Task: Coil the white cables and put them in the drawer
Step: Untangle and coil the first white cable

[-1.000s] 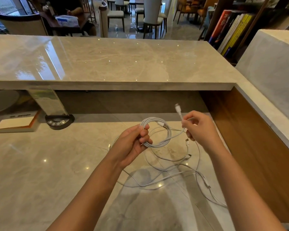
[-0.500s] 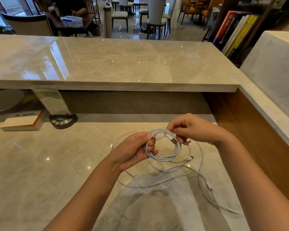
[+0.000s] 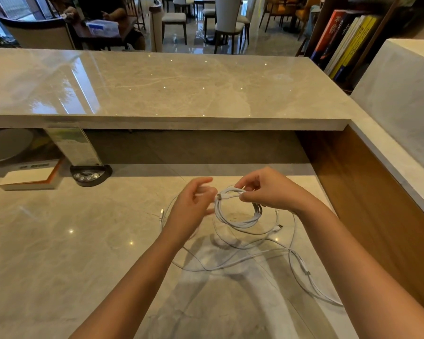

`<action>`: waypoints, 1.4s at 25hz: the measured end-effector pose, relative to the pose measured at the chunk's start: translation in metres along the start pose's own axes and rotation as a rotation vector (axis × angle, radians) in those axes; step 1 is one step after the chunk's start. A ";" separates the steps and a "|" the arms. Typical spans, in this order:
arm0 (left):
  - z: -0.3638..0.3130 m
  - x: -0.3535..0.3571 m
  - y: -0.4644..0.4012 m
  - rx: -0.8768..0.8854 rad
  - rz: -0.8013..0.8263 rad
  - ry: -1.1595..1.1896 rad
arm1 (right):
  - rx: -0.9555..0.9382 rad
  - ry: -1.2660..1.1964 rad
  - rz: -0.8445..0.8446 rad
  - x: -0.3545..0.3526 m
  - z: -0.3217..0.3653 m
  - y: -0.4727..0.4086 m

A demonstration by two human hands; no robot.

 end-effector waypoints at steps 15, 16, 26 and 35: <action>-0.017 0.010 -0.006 0.223 -0.182 -0.411 | 0.129 -0.035 -0.164 0.001 -0.019 0.014; -0.013 0.012 -0.007 0.196 -0.165 -0.402 | 0.140 -0.016 -0.159 0.002 -0.020 0.015; 0.005 0.032 0.007 0.350 -0.040 -0.539 | 0.143 0.203 -0.078 0.014 -0.023 0.026; -0.002 0.027 -0.004 0.135 0.129 -0.375 | 0.097 -0.070 -0.050 0.027 -0.032 0.023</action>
Point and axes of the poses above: each hand's wrist, its own y-axis away from the middle knuckle, its own x-axis out of the palm, z = x × y, the point moved 7 cm from there along -y, towards the middle knuckle, and after that the axes turned 13 degrees about -x, right-handed, at the moved point
